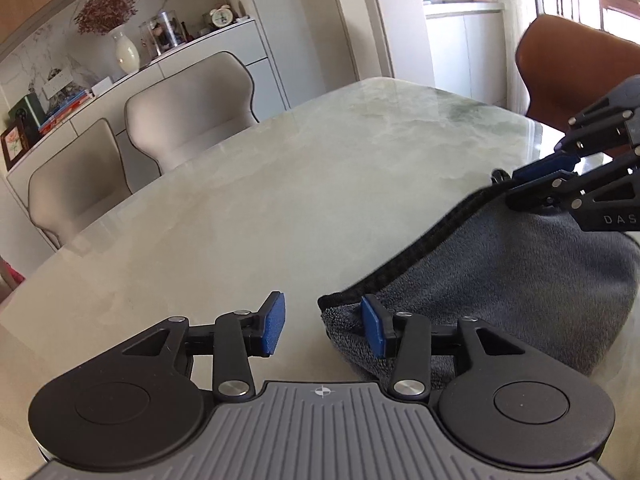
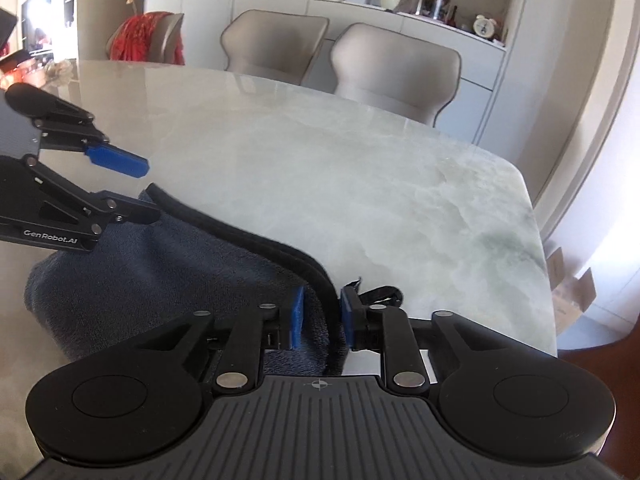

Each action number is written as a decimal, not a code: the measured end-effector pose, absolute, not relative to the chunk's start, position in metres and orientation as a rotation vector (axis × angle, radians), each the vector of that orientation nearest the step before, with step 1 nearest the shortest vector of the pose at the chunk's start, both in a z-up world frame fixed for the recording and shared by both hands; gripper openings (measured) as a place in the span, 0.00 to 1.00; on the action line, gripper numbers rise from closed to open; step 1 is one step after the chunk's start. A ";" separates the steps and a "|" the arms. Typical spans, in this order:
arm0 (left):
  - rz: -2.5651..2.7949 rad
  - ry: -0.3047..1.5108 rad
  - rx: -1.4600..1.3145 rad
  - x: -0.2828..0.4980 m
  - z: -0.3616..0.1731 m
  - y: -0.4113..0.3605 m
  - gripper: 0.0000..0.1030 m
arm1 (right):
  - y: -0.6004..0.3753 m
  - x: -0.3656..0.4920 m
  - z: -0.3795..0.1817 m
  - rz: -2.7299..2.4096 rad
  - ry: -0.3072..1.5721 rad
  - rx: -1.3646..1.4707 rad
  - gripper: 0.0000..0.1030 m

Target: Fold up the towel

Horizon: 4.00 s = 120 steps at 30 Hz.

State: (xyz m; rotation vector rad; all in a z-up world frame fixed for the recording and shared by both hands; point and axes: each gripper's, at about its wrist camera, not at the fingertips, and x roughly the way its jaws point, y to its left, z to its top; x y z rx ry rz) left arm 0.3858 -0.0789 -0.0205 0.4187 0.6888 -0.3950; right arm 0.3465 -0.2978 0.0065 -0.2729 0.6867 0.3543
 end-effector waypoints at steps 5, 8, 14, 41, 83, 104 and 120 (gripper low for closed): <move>-0.386 0.687 0.385 0.389 -0.026 -0.077 0.43 | -0.293 0.352 0.002 0.329 0.682 -0.298 0.13; -0.371 0.683 0.361 0.386 -0.024 -0.074 0.43 | -0.292 0.354 -0.005 0.304 0.695 -0.301 0.20; -0.295 0.561 0.326 0.358 0.006 -0.061 0.44 | -0.304 0.330 0.024 0.256 0.576 -0.257 0.30; -0.433 0.659 0.075 0.287 -0.018 -0.054 0.51 | -0.301 0.283 -0.005 0.378 0.612 -0.175 0.32; -0.466 0.535 0.008 0.296 -0.005 -0.087 0.60 | -0.303 0.244 -0.016 0.351 0.596 -0.081 0.42; -0.378 0.538 0.162 0.261 -0.037 -0.091 0.61 | -0.300 0.234 -0.009 0.335 0.574 -0.070 0.54; -0.292 0.503 0.110 0.200 -0.009 -0.081 0.76 | -0.273 0.180 0.024 0.137 0.494 -0.118 0.92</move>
